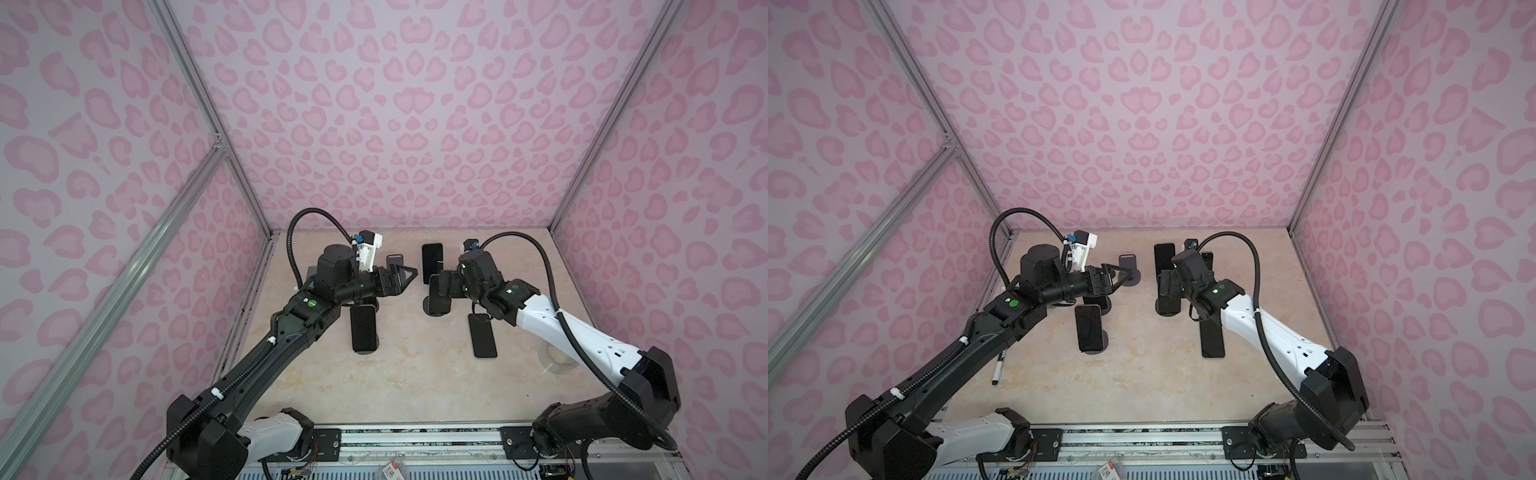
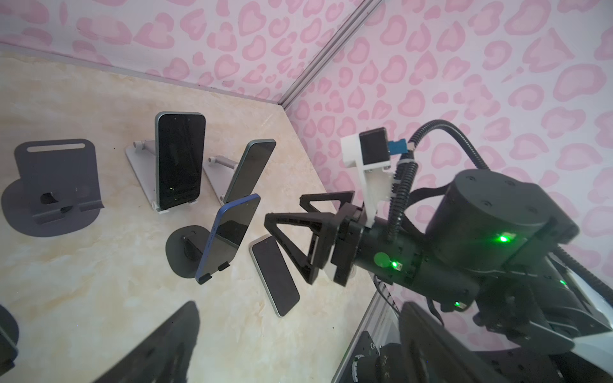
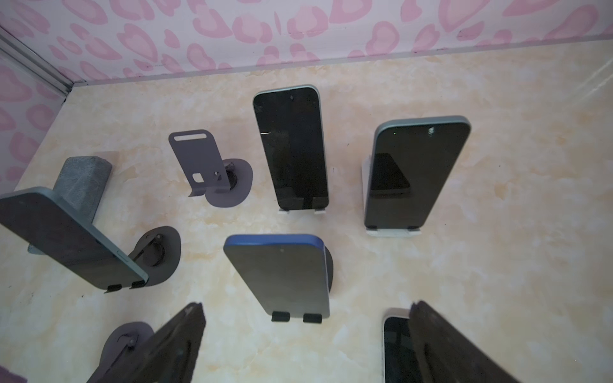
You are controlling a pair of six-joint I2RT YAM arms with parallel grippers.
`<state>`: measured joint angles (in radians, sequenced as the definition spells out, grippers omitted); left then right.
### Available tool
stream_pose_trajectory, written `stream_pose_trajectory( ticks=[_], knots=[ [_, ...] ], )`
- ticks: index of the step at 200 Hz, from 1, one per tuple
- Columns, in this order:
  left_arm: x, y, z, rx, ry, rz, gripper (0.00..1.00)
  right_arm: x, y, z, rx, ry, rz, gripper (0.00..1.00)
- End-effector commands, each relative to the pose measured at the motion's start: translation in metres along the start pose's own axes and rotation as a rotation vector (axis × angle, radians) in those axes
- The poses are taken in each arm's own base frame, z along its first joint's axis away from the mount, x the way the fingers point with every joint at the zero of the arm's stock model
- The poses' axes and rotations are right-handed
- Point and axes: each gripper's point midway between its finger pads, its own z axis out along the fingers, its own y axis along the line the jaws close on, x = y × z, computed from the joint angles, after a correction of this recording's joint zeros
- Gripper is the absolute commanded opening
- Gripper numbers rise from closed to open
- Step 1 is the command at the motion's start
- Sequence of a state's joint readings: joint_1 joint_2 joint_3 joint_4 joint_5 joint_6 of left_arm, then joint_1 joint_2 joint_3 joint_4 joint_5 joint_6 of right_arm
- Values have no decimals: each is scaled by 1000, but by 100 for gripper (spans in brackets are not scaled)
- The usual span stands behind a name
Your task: Remove the phone from the phone stand
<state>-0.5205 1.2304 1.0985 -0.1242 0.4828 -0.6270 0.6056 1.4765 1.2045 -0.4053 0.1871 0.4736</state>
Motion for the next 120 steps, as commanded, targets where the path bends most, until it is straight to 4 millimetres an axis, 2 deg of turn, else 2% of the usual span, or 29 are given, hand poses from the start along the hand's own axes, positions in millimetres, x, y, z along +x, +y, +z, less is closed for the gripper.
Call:
stream_pose_trajectory(
  ticks=[1,32,51,120],
  knots=[
    [-5,-5,2,23,-9,20,96,-3,10,18,-31,20,-22,99],
    [-4,-3,3,15,-7,20,97,0,15,34,-20,69,-33,98],
    [-4,-2,4,12,-5,11,97,9,10,43,6,78,-7,98],
    [-6,-11,-2,37,-15,17,96,18,17,51,-32,79,-68,99]
  ],
)
